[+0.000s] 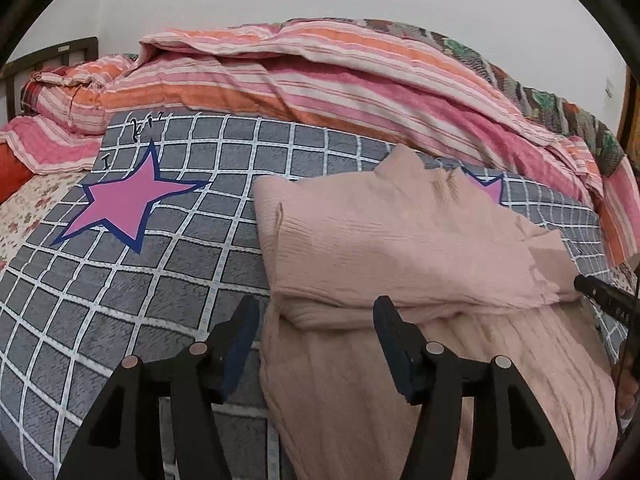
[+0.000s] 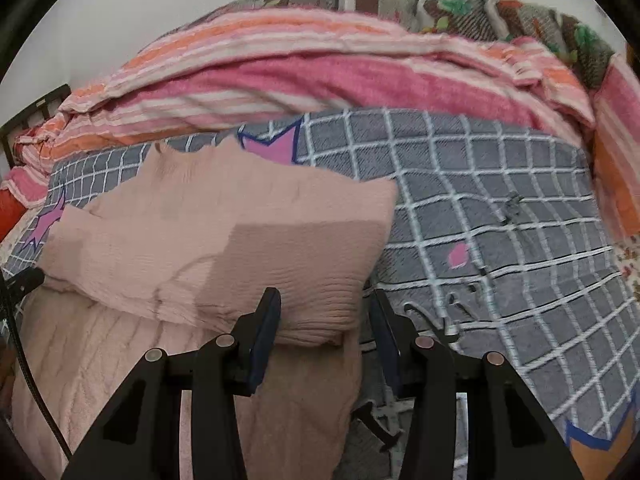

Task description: Fold small clothes

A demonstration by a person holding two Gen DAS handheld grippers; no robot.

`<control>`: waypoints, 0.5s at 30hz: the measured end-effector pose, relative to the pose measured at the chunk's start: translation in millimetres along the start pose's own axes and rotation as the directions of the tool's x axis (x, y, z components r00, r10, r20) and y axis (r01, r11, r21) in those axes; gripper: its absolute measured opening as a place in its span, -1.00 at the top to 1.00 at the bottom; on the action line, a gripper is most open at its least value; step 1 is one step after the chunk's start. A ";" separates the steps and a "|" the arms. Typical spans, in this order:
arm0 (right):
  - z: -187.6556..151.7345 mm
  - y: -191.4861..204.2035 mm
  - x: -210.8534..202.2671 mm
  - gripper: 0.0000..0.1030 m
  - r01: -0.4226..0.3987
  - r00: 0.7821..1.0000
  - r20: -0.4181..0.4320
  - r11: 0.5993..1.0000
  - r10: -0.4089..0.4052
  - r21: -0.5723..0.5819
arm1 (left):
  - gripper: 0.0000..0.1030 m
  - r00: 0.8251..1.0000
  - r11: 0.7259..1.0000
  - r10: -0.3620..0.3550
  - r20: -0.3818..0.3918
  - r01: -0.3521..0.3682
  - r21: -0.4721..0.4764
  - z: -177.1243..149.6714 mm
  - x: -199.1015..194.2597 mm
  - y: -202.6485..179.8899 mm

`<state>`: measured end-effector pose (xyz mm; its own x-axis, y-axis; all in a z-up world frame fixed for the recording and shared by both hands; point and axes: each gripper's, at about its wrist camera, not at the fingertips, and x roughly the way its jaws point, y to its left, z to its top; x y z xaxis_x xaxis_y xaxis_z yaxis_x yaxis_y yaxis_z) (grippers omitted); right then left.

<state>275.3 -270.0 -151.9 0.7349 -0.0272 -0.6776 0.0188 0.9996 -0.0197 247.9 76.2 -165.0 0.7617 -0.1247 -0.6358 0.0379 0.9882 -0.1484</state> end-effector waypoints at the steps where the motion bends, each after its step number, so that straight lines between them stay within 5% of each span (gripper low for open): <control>1: 0.1 -1.8 -6.2 0.13 -0.001 1.000 0.014 1.000 0.001 0.006 | -0.11 1.000 1.000 -0.009 0.003 0.010 -0.002 -1.6 -3.1 0.6; 9: -11.4 -8.8 -55.4 0.10 -0.137 0.987 0.096 0.988 0.130 0.069 | -0.11 0.998 0.997 -0.059 0.016 0.060 -0.049 -33.1 -39.9 16.2; 15: -54.0 5.3 -83.8 0.05 -0.136 0.987 0.090 0.991 0.136 -0.007 | -0.11 0.996 0.994 -0.092 0.019 0.093 -0.055 -74.3 -72.7 25.8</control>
<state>177.2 -262.5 -134.9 0.7887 0.1089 -0.6050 -0.0858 0.9941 0.0671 145.4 104.2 -178.9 0.7672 -0.2133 -0.6049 0.0729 0.9660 -0.2481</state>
